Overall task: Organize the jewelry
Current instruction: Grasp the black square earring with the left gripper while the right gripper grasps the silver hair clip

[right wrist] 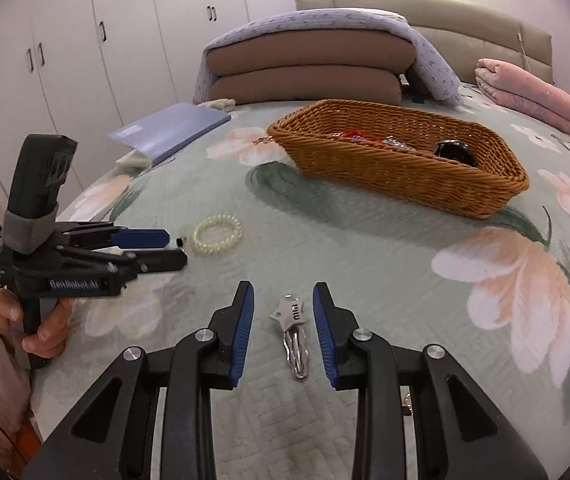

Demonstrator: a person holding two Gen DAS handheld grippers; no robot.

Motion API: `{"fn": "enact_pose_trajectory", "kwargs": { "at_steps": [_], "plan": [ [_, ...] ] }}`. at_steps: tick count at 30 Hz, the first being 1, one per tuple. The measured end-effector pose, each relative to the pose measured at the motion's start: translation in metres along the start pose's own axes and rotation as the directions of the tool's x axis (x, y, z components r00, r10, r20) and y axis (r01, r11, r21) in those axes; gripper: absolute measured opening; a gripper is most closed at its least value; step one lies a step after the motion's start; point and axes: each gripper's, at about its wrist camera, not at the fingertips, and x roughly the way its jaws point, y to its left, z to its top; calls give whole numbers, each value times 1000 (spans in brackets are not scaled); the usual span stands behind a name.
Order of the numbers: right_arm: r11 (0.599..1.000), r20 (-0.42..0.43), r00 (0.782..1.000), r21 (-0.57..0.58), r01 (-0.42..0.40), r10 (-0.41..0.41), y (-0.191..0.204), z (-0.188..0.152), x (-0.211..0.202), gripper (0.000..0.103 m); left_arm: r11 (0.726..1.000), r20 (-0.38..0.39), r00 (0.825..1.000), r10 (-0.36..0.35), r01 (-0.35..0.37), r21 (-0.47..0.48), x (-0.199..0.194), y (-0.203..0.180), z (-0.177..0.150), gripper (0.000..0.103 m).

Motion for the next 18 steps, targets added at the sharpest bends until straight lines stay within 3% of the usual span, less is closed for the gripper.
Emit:
{"fn": "enact_pose_trajectory", "kwargs": {
  "at_steps": [3,5,7,13,18],
  "plan": [
    [1000,-21,1000,5,-14,14,0,-4,2,33,999,-5,999,49,-49,10,3,-2,0,51],
    [1000,-34,999,11,-15,16,-2,-5,4,33,998,-4,998,64,-64,-11,4,3,0,38],
    [1000,-38,999,16,-12,12,-4,-6,4,33,997,-5,998,66,-66,-33,6,7,1,34],
    [1000,-77,997,18,-16,18,-4,-8,11,33,994,0,994,109,-109,15,7,-2,2,32],
    [1000,-86,996,-25,12,-14,4,-14,10,33,993,6,994,111,-111,26,8,-5,3,15]
  ]
}}
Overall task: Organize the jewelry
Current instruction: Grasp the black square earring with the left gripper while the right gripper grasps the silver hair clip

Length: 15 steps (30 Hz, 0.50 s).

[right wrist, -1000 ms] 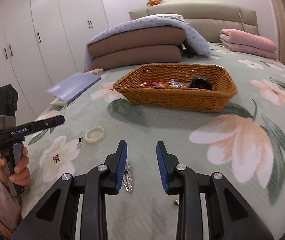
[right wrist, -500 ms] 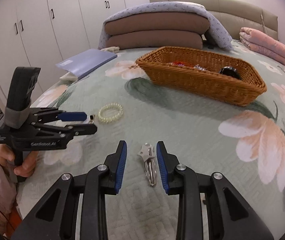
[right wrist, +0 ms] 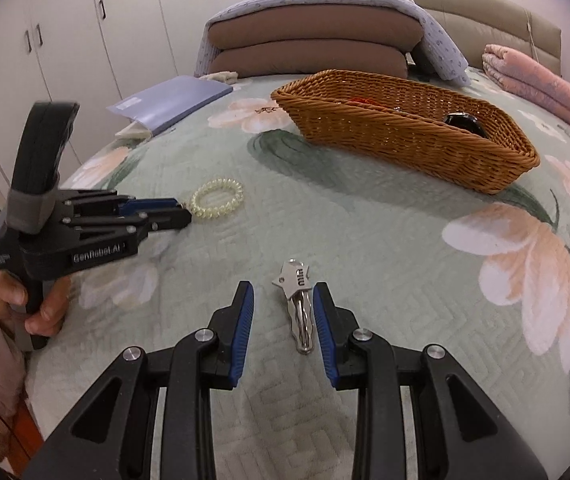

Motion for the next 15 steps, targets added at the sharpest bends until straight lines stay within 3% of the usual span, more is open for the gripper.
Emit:
{"fn": "enact_pose_trajectory", "kwargs": {
  "at_steps": [9,15],
  "plan": [
    [998,-81,995,-9,61,-62,1,11,27,33,1000,-1,1000,-2,2,8,1,-1,-1,13],
    [995,-78,992,-27,98,-100,5,14,31,33,1000,0,1000,14,-14,27,2,-4,0,13]
  ]
}}
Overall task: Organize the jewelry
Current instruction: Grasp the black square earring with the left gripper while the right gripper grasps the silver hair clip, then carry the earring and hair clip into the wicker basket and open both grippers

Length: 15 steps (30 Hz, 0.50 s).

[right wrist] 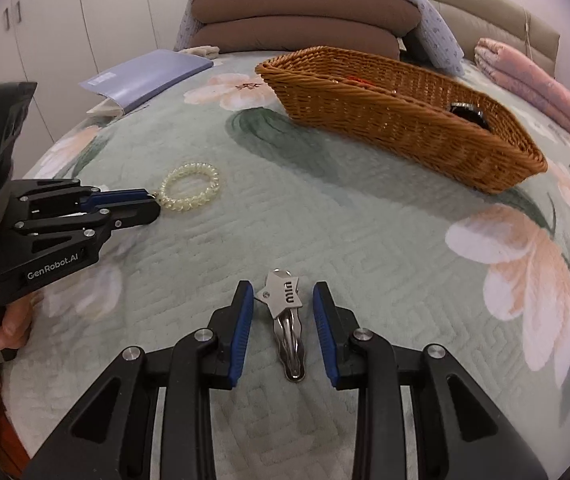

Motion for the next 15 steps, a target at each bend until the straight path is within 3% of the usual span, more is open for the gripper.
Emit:
{"fn": "enact_pose_trajectory", "kwargs": {
  "at_steps": [3,6,10,15],
  "plan": [
    [1000,14,1000,-9,-2,2,1,-2,-3,26,1000,6,1000,0,0,0,-1,1,0,13],
    [1000,29,999,4,-17,17,-1,-4,-6,26,1000,21,1000,-15,15,2,-5,1,-1,4],
    [999,102,994,13,-50,48,-4,-6,-21,26,1000,39,999,-7,6,25,-10,-4,-2,5],
    [998,119,992,40,-54,49,-9,-7,-25,26,1000,59,998,-16,14,19,-15,-2,-1,5]
  ]
}}
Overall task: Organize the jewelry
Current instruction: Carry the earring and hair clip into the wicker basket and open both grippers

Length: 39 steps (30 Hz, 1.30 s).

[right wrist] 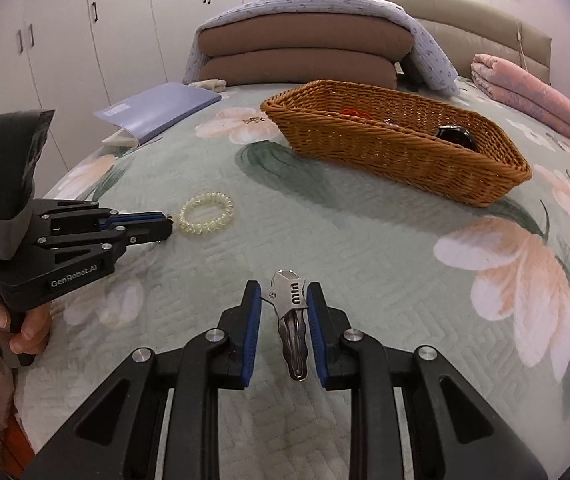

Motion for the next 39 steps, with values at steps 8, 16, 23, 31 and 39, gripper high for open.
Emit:
{"fn": "enact_pose_trajectory", "kwargs": {
  "at_steps": [8,16,23,31,39],
  "plan": [
    [1000,36,999,23,-17,17,-5,-2,-11,26,1000,34,999,9,-10,12,-8,-2,1,5],
    [997,112,993,81,14,-23,-25,20,-44,26,998,147,988,-35,27,57,-47,-16,34,5],
    [983,242,967,180,40,-84,-92,98,-67,26,991,248,961,-125,109,78,-49,-32,118,5],
    [972,224,973,234,2,-56,-141,147,9,26,953,257,926,-278,300,-49,45,-20,187,5],
    [968,148,989,252,-24,-14,-154,136,56,26,949,177,943,-281,301,-98,90,-13,170,5]
  ]
}}
